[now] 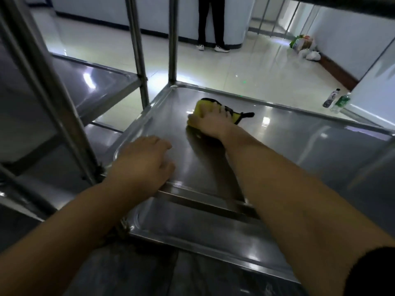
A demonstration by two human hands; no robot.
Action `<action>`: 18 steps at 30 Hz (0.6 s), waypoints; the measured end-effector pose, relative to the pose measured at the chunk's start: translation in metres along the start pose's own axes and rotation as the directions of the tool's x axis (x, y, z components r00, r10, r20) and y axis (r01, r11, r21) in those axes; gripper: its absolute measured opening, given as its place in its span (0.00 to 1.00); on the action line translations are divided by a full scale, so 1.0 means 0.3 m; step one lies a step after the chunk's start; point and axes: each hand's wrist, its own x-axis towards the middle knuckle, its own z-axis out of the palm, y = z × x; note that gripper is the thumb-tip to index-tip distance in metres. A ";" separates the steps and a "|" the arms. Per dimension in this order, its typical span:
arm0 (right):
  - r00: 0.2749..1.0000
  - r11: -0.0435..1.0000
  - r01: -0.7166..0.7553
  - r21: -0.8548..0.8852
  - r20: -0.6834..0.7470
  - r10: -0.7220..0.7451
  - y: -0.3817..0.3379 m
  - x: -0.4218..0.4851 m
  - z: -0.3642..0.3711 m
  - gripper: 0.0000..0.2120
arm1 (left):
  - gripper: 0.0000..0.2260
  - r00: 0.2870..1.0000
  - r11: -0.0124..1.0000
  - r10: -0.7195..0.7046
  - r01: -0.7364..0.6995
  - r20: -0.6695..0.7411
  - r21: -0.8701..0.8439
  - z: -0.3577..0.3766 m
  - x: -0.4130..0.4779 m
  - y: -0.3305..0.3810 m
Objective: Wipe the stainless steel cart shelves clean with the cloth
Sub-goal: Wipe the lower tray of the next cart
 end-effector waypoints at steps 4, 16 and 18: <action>0.975 0.977 0.213 0.019 0.057 -0.213 -0.225 0.011 0.048 0.33 | 0.26 0.998 0.999 -0.050 0.051 -0.041 0.008 -0.021 -0.050 -0.069; 0.978 0.978 0.206 0.027 0.039 -0.207 0.154 -0.221 0.019 0.31 | 0.21 0.998 0.993 0.040 -0.035 0.047 -0.114 0.002 -0.086 0.174; 0.995 0.996 0.092 0.007 0.045 -0.093 0.301 -0.279 -0.016 0.31 | 0.23 0.993 0.990 0.093 -0.085 0.071 -0.114 0.019 -0.090 0.243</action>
